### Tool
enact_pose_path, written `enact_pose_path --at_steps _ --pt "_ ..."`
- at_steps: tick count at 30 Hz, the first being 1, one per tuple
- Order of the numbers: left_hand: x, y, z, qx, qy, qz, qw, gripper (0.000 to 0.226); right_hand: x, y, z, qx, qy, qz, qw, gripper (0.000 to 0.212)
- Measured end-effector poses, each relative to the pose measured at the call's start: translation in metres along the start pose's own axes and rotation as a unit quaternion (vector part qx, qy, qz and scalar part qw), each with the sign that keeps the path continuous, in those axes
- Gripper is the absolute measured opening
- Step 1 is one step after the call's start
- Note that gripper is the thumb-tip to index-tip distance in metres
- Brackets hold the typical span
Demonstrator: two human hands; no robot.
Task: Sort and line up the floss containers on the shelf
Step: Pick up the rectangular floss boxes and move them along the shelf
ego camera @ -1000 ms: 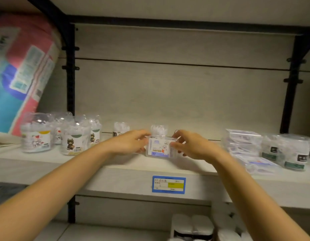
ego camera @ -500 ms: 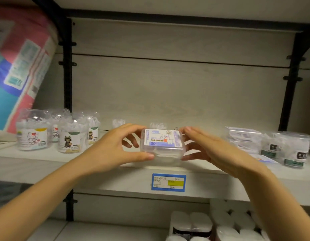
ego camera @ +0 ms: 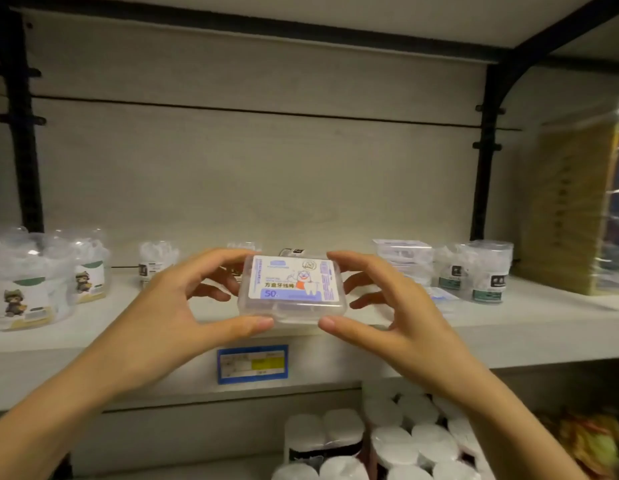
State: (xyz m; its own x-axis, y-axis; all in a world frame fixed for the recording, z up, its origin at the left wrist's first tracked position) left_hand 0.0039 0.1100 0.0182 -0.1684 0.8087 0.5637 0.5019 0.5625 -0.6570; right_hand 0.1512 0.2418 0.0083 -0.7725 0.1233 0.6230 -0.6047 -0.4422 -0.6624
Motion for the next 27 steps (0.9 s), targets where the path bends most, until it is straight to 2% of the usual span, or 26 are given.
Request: enact_pose_path --at_steps 7,13,17,21,23,27 --pt "0.055 0.066 -0.037 -0.032 -0.002 -0.054 0.998 0.056 -0.034 -0.076 -0.048 0.018 0.053 -0.046 0.997 0.051" --pt "0.089 0.121 -0.044 -0.043 -0.050 -0.061 0.996 0.054 -0.050 -0.108 -0.102 0.038 0.085 -0.028 0.995 0.043" --pt "0.095 0.137 -0.038 -0.010 -0.083 -0.056 0.995 0.056 -0.051 -0.111 -0.120 0.024 0.092 -0.016 0.995 0.052" --pt "0.096 0.141 -0.037 0.042 -0.113 -0.024 0.992 0.026 -0.052 -0.106 -0.125 -0.019 0.099 -0.010 0.995 0.058" --pt "0.095 0.142 -0.039 0.066 -0.116 -0.025 0.991 0.022 -0.051 -0.105 -0.126 -0.035 0.105 -0.009 0.994 0.060" --pt "0.094 0.144 -0.034 0.142 -0.143 -0.035 0.979 0.068 -0.050 -0.103 -0.124 -0.078 0.094 -0.022 0.992 0.051"
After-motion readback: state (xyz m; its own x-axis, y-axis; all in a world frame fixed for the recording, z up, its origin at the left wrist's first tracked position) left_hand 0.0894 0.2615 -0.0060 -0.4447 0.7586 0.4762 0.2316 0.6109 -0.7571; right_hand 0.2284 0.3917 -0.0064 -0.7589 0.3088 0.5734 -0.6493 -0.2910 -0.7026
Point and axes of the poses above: each hand's wrist, its own x-axis towards the middle knuckle, its own y-axis out of the palm, z = x × y, the point moved 7 cm from there along x, towards the middle knuckle, and after that the axes turned 11 degrees about z, right-handed, at the moved point
